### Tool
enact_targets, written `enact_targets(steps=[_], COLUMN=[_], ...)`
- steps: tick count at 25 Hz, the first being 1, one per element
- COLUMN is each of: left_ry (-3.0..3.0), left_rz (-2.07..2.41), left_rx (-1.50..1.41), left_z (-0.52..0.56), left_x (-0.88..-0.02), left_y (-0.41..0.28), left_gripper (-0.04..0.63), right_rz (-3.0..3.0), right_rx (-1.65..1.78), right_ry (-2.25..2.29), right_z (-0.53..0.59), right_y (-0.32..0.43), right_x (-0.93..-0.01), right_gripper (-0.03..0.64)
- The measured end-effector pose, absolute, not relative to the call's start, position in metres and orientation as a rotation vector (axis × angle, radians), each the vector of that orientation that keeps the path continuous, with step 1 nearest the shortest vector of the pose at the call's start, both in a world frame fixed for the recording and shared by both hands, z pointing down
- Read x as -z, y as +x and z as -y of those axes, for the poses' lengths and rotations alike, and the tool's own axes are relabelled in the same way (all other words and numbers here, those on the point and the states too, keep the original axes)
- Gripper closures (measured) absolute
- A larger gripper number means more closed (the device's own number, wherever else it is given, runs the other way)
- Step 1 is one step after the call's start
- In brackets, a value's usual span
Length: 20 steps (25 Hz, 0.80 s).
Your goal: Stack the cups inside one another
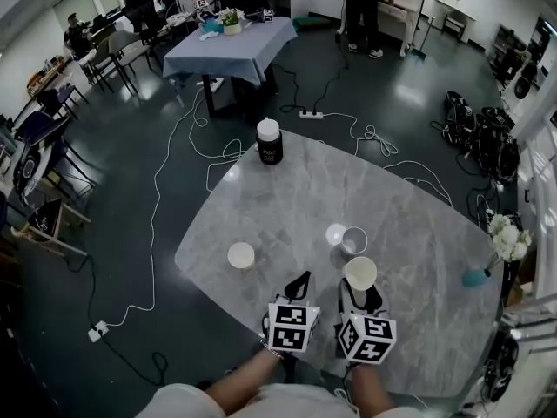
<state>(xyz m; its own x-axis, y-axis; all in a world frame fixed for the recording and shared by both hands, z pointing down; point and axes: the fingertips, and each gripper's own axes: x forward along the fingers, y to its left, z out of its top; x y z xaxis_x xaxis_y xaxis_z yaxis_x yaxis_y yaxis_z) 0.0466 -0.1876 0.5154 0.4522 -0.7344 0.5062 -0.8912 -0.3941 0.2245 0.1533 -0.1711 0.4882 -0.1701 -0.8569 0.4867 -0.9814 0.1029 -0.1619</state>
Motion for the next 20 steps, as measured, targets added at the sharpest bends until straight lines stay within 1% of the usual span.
enact_targets(steps=[9,20], left_ry=[2.234,2.202], left_rz=[1.372,1.365], left_rx=[-0.454,-0.49], left_z=[0.218,0.247], left_x=[-0.517,-0.545], left_y=[0.055,0.074], left_gripper=[0.6,0.6], right_rz=[2.137,2.156], right_rx=[-0.661,-0.686], right_ry=[1.814,1.778], right_z=[0.208,0.249], right_y=[0.159,0.173], right_x=[-0.484,-0.501], right_gripper=[0.397,0.397])
